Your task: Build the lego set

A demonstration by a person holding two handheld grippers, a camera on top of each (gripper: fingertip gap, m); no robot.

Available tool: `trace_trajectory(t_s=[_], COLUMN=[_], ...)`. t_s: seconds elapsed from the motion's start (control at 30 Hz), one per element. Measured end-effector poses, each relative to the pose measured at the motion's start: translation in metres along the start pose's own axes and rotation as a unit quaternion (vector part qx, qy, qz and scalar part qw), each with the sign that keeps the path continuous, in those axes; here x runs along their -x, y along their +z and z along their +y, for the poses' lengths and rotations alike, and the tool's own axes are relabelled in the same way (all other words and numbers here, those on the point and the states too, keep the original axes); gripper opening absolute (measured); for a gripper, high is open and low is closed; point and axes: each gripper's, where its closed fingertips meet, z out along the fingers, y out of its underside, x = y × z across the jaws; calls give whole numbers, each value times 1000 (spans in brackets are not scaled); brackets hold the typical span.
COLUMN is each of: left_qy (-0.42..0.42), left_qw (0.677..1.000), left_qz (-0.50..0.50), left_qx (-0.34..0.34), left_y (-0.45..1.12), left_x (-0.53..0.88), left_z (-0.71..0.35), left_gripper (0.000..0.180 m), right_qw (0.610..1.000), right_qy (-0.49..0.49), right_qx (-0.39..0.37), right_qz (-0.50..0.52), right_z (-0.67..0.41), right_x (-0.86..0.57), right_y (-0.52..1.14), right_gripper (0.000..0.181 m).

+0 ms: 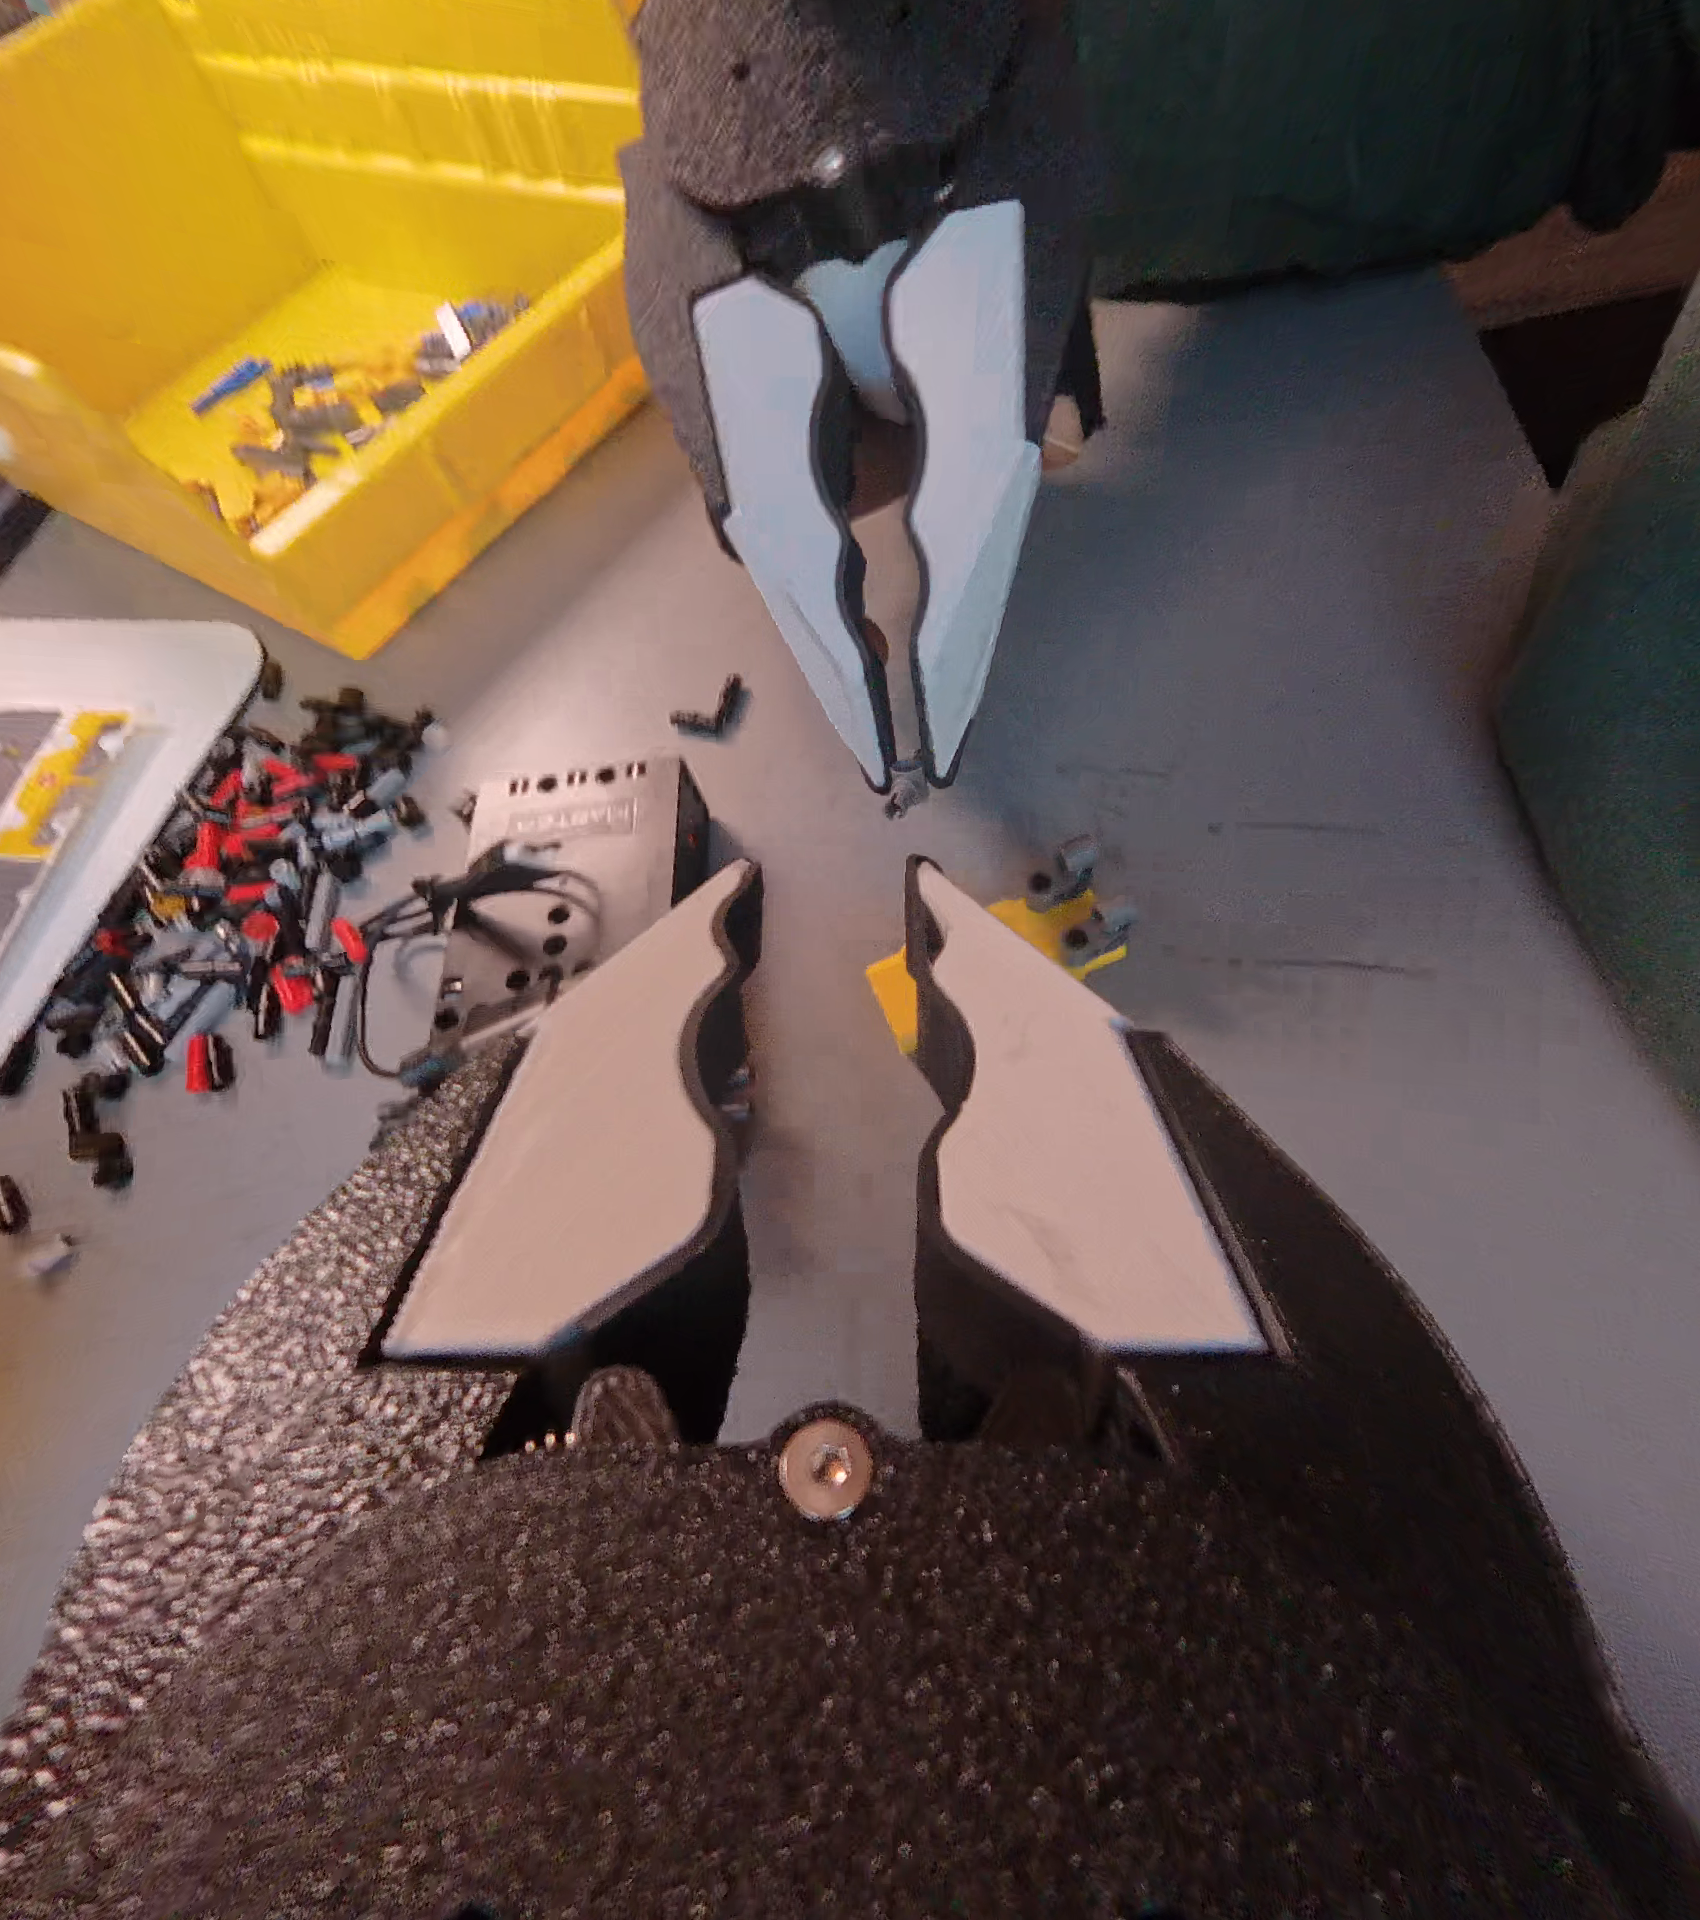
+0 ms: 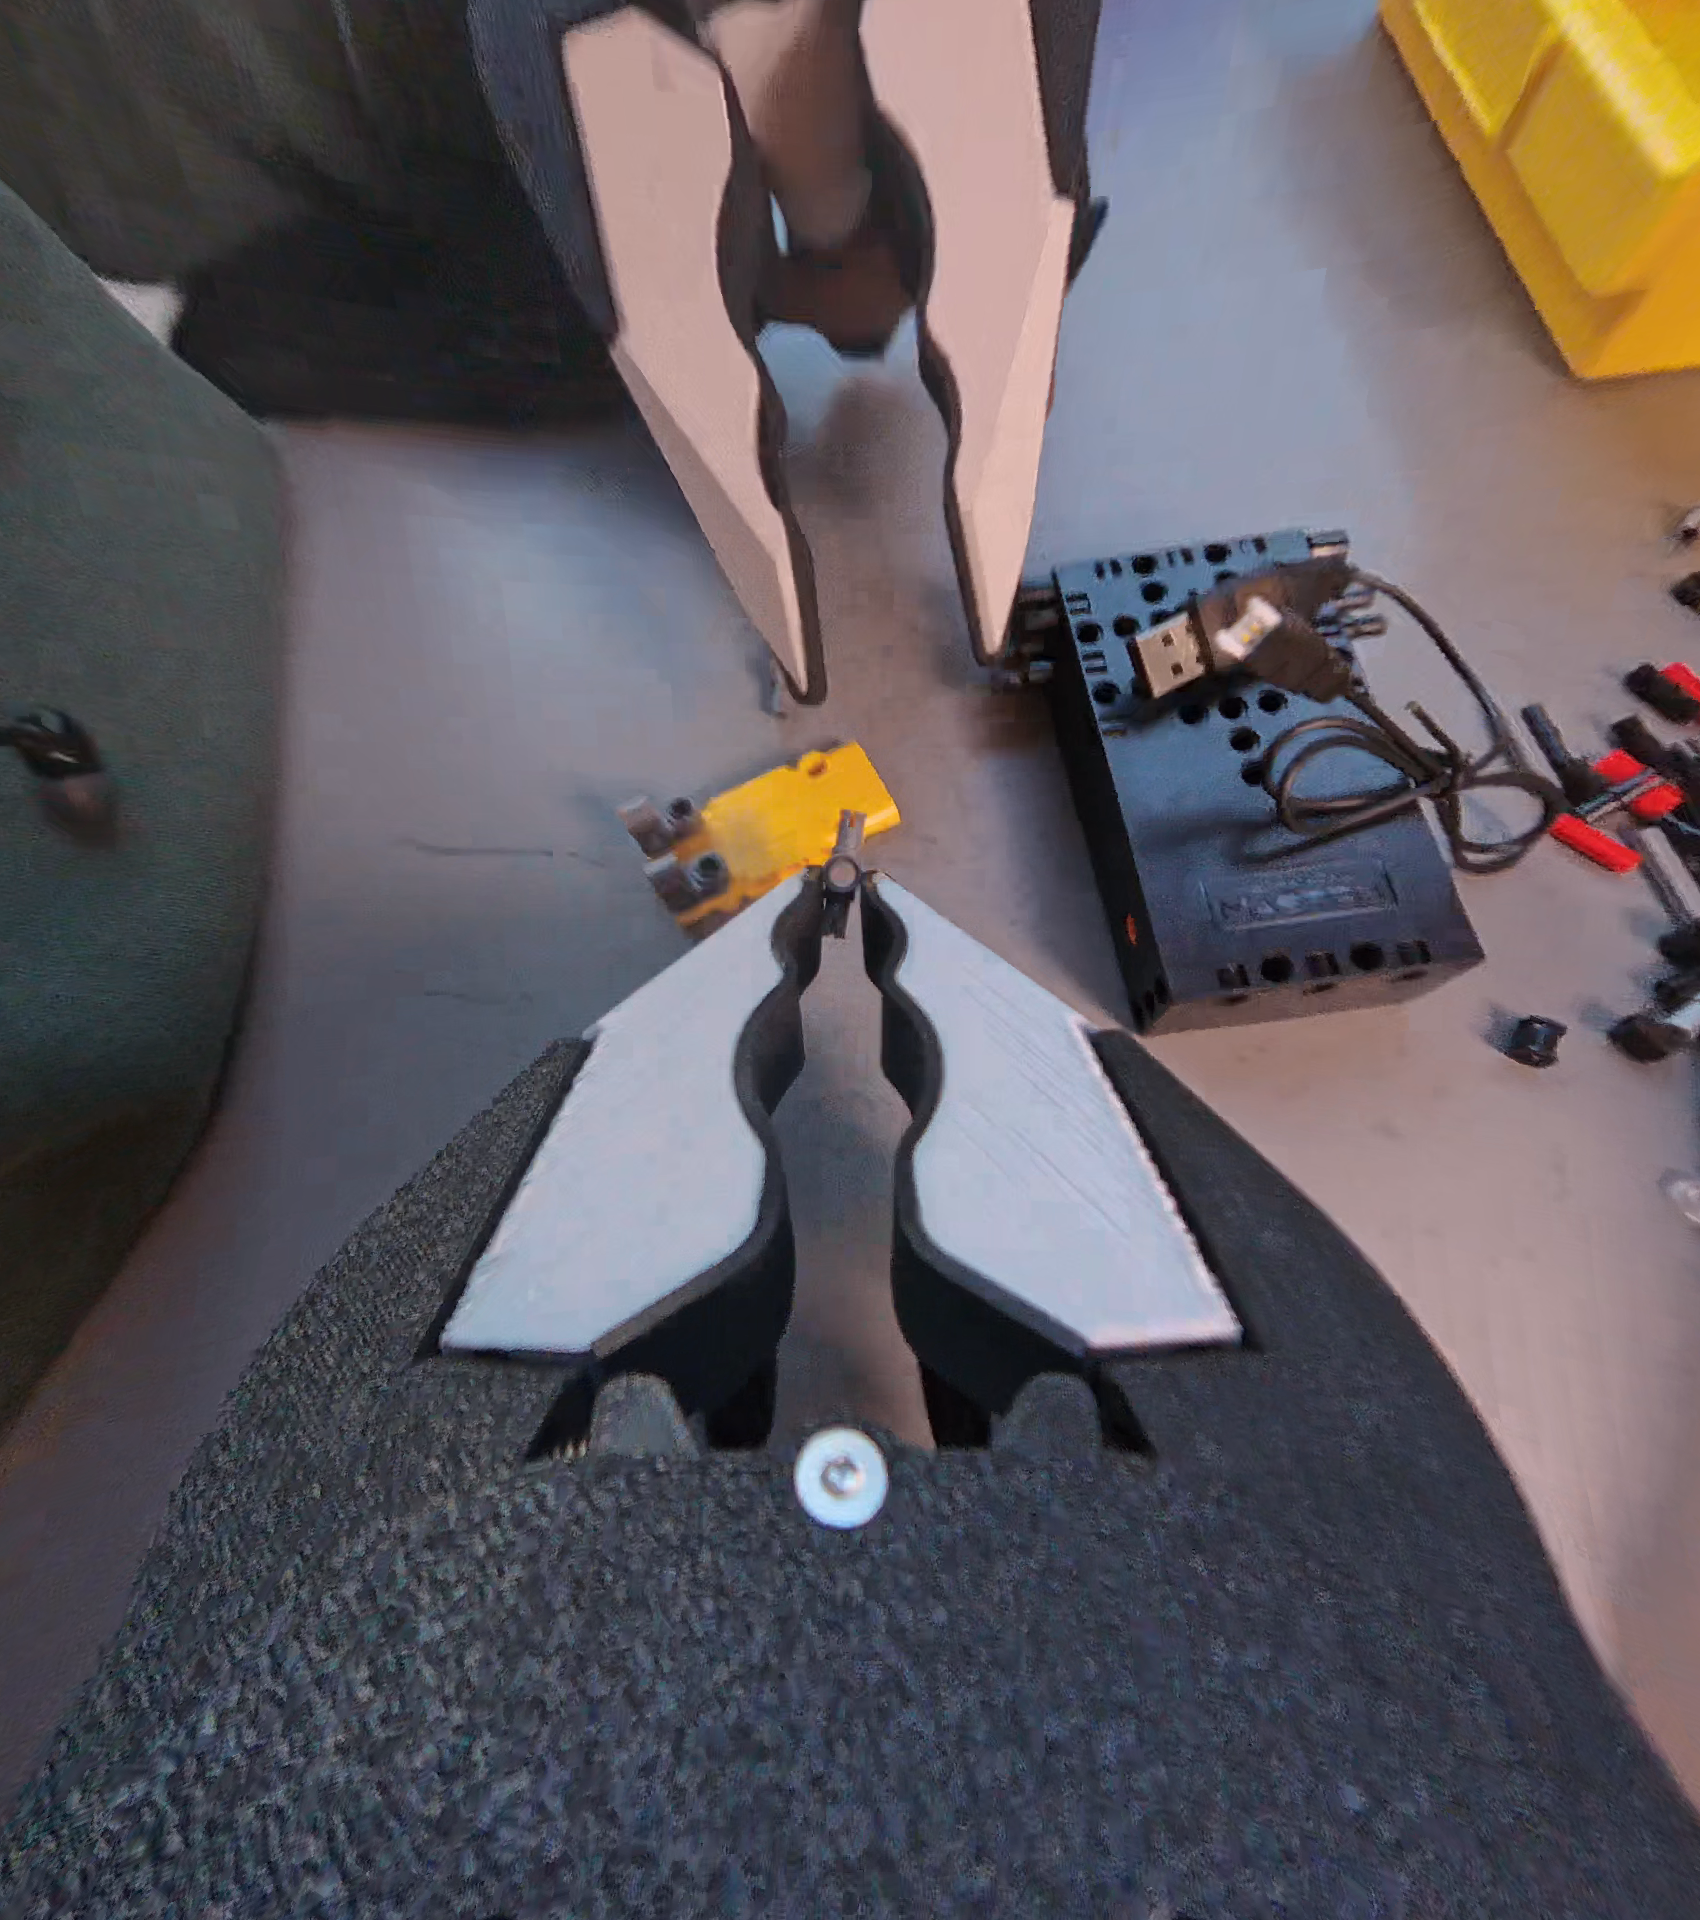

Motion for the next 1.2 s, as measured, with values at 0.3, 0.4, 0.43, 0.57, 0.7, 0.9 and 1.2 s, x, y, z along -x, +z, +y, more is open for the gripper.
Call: trace_trajectory(t_s=[0.3,0.4,0.43,0.57,0.7,0.9,1.2], left_qy=[93,108,115,123,94,-94,-252], left_qw=[991,988,988,987,990,981,940], left_qz=[1,20,23,31,23,49,86], left_qx=[-97,-106,-105,-99,-102,-163,-215], left_y=[-6,-6,-5,-4,-5,-17,-17], left_x=[-24,-34,-36,-40,-32,-8,4], left_z=[-42,-45,-45,-43,-45,-57,-63], left_gripper=[12,8,7,5,5,4,4], right_qw=[956,951,948,942,939,950,964], right_qy=[157,164,168,180,196,129,-46], right_qx=[-153,-147,-148,-147,-162,-248,-259], right_qz=[-197,-218,-224,-241,-234,-139,31], right_z=[-45,-44,-44,-42,-45,-65,-75], right_x=[30,36,38,41,34,10,0], right_y=[-26,-22,-21,-21,-22,-34,-37], right_gripper=[5,5,5,5,5,8,9])
